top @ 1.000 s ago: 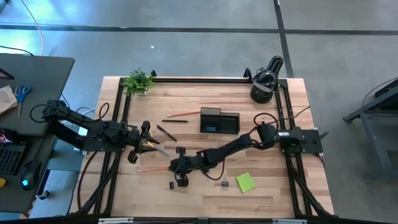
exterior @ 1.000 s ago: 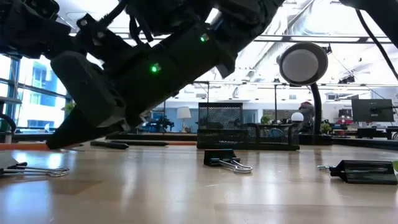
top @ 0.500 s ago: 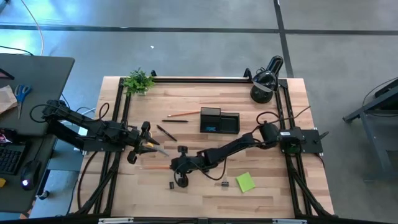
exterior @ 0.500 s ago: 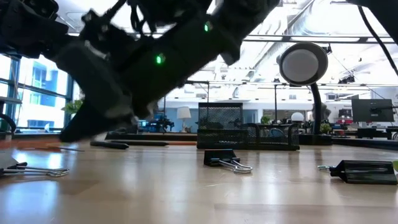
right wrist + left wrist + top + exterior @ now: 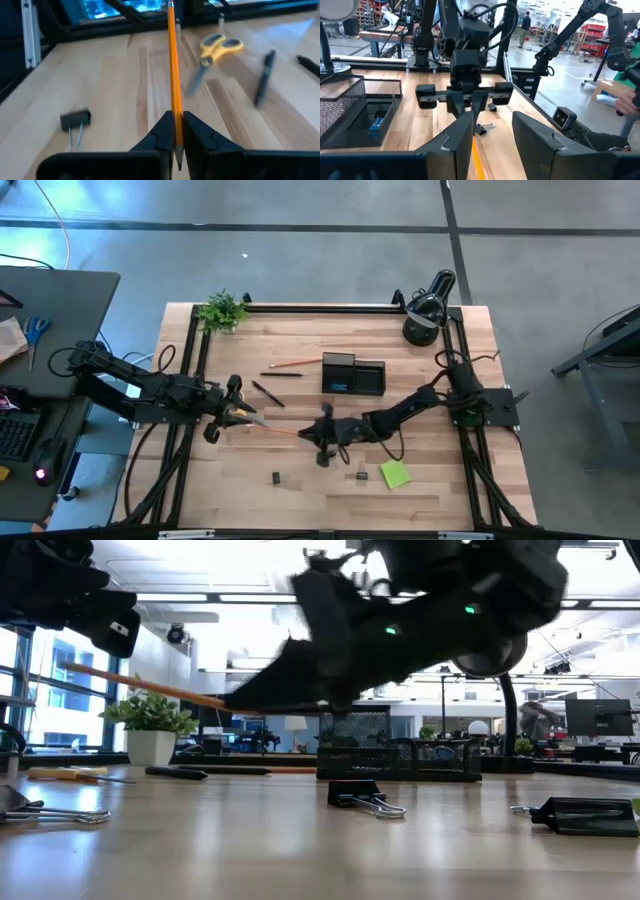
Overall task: Pick and place office supplies into organizer
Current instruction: Put the orange pencil into the desk organizer
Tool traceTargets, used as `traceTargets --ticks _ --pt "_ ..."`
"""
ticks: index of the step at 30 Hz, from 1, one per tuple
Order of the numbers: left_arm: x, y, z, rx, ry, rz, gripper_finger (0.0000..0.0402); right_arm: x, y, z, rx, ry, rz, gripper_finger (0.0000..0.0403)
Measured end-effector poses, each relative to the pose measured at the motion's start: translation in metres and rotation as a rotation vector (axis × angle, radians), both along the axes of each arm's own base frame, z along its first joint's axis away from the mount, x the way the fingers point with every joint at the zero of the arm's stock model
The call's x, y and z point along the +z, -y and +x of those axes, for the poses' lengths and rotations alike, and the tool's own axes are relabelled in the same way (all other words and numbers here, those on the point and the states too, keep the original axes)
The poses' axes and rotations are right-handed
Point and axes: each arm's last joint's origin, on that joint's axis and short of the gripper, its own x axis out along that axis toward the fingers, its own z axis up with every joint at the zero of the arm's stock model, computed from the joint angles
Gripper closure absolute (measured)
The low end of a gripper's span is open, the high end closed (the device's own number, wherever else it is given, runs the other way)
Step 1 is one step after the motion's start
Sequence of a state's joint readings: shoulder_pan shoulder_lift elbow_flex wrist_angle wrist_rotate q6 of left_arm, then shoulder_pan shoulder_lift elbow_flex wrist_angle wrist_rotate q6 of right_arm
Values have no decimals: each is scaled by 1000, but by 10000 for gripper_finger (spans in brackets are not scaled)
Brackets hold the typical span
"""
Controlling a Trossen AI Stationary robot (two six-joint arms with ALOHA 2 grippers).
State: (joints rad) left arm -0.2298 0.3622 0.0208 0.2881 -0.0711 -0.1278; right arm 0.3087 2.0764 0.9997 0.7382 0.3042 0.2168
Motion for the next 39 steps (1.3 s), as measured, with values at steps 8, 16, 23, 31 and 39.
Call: traceTargets --ticks 8,16,23,31,39 --pt "0 0 0 -12 2 4 273 14 -8 -26 -102 37 -64 391" --pt "0 1 0 -22 2 0 273 15 -12 -36 -171 48 -80 391" --pt "0 1 0 -22 1 1 273 17 -12 -36 -197 70 -80 391" --pt "0 1 0 -22 -1 2 273 22 -13 -35 -196 113 -81 391" --pt "-1 1 0 -22 -8 3 273 28 -15 -35 -257 176 -103 391"
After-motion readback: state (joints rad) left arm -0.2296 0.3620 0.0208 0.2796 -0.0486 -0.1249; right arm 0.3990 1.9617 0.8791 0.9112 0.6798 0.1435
